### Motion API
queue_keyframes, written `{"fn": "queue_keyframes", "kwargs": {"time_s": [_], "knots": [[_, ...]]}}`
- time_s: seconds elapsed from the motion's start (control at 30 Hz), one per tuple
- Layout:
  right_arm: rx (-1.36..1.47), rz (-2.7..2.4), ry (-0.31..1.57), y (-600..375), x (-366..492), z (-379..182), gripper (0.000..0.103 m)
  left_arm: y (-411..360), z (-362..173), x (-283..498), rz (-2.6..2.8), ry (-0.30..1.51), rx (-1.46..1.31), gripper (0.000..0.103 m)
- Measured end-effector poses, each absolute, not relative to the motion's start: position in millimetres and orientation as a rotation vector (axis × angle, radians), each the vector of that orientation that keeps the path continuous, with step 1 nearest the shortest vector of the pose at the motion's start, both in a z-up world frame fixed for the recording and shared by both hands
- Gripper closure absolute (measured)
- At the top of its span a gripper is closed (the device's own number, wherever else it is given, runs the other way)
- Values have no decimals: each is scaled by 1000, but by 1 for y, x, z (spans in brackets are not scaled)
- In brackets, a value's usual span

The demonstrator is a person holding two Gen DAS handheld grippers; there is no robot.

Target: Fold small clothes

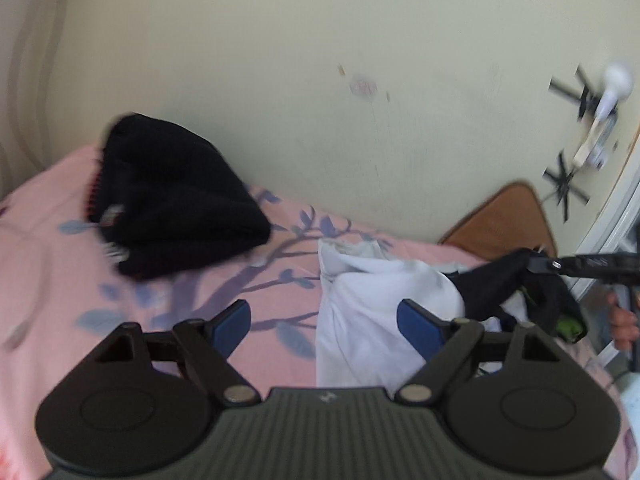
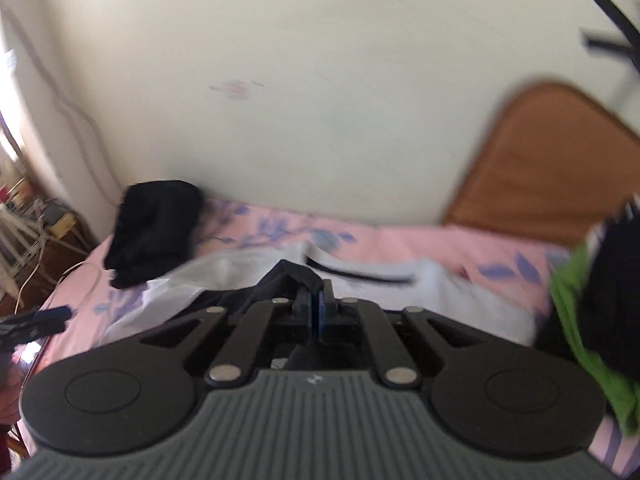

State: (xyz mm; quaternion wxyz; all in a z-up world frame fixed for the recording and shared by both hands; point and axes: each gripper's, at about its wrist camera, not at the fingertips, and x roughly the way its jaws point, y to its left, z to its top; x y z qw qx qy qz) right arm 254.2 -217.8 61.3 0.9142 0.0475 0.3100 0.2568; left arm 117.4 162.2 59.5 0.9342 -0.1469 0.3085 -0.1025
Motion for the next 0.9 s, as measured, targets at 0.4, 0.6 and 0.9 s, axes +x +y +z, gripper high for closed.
{"fn": "queue_keyframes", "kwargs": {"time_s": [0.4, 0.6, 0.9], "knots": [[80, 529, 723, -240, 257, 33, 93, 79, 14, 223, -124, 747, -14, 97], [-35, 442, 720, -245, 238, 44, 73, 123, 7, 235, -78, 769, -250, 66], [-61, 601, 518, -173, 233, 94, 61, 121, 25, 151, -87, 630, -224, 49]]}}
